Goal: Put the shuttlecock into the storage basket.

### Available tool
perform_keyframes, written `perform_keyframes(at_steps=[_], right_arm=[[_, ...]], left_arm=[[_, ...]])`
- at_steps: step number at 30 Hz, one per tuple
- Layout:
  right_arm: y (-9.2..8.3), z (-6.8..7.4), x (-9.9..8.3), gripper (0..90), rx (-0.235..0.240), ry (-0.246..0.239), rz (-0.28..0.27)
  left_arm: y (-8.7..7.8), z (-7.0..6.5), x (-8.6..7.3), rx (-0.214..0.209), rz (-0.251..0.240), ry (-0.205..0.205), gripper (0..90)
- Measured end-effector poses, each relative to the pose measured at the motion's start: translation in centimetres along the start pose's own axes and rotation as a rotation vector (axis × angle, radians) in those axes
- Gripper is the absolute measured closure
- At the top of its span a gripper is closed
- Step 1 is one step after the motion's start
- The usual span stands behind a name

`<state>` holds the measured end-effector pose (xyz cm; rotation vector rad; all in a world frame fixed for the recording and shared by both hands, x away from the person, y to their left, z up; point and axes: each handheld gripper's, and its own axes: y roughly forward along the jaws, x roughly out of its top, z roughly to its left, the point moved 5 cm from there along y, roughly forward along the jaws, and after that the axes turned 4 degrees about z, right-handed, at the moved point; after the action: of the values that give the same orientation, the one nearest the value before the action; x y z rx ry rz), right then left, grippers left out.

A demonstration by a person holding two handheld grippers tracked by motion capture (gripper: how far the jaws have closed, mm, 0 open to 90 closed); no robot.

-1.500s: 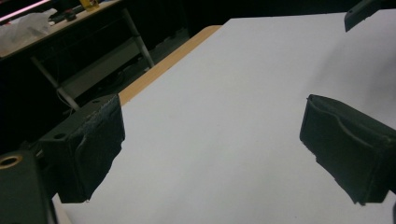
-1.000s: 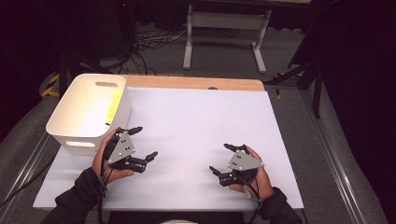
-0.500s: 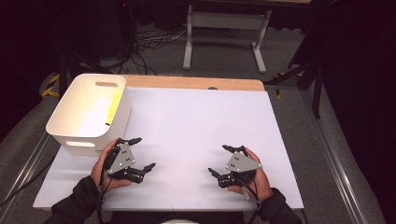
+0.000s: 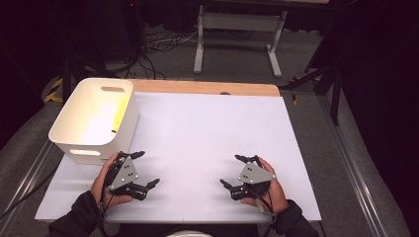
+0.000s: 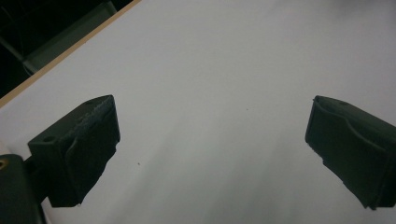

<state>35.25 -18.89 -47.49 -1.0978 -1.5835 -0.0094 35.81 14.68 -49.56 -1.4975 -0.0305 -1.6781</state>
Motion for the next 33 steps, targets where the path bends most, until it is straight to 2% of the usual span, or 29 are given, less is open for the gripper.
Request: perform_keyframes(at_steps=[4, 6, 15, 28, 31, 33], right_arm=[[0.1, 0.1, -0.1, 12.3, 0.004, -0.009, 0.004], [0.1, 0.1, -0.1, 12.1, 0.004, -0.007, 0.004], [0.3, 0.2, -0.3, 11.3, 0.011, 0.006, 0.007], [0.3, 0.2, -0.1, 10.3, 0.018, -0.003, -0.005], [0.2, 0.3, -0.2, 10.4, 0.014, -0.01, -0.003], [0.1, 0.3, -0.2, 10.4, 0.01, -0.012, -0.004]], left_arm=[[-0.7, 0.3, -0.5, 0.005, -0.001, -0.016, 3.6], [-1.0, 0.5, -0.9, 0.004, -0.004, -0.041, 3.4], [-2.0, 1.0, -2.1, 0.009, -0.008, -0.081, 3.1], [-2.7, 1.3, -2.8, 0.032, 0.002, -0.102, 3.1], [-2.7, 1.3, -2.7, 0.032, -0.008, -0.114, 3.2], [-2.7, 1.3, -2.6, 0.037, -0.008, -0.101, 3.2]])
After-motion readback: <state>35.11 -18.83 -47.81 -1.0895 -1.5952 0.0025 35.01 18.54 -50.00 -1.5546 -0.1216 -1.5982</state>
